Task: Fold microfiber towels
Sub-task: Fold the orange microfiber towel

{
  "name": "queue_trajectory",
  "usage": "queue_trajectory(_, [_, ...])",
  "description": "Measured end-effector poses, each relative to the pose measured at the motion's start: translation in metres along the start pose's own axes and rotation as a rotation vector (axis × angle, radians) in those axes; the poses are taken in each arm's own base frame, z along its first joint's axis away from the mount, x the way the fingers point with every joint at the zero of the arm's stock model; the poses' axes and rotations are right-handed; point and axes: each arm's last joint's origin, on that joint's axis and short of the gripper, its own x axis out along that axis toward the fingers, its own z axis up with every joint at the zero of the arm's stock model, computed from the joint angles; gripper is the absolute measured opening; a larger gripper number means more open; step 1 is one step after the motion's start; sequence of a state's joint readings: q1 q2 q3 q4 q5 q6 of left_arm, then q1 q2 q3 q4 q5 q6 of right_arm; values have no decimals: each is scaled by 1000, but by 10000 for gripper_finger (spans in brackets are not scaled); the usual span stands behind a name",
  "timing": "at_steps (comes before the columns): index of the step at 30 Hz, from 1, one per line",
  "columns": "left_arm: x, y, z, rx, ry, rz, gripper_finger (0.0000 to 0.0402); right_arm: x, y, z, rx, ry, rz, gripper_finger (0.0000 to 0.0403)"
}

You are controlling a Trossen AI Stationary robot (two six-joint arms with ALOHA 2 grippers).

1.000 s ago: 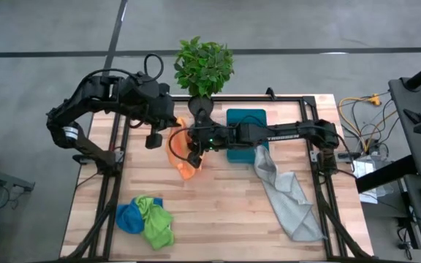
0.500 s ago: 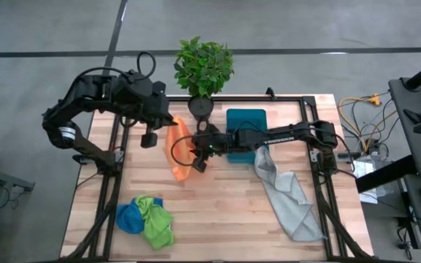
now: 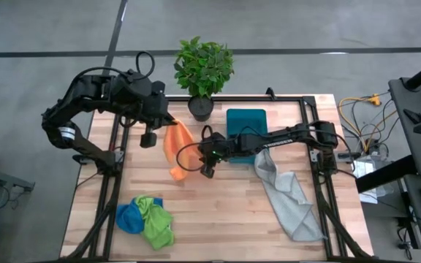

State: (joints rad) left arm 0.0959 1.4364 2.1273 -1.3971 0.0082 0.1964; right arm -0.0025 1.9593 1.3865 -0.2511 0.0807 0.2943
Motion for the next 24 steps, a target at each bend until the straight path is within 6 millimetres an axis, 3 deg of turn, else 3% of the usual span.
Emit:
queue_trajectory(8, [0, 0, 0, -6, 3, 15, 0, -3, -5, -16, 18, 18, -4, 49])
queue_trajectory(11, [0, 1, 0, -6, 3, 19, 0, -7, -6, -17, 0, 15, -3, 16])
queue_trajectory(16, [0, 1, 0, -6, 7, 39, 0, -19, -6, -13, -60, 14, -13, 8])
queue_trajectory(19, [0, 2, 0, -7, 9, 49, 0, -40, -7, -6, -104, 22, -29, 8])
queue_trajectory(24, [0, 2, 0, -6, 15, 75, 0, -98, -10, 3, -175, 19, -33, 8])
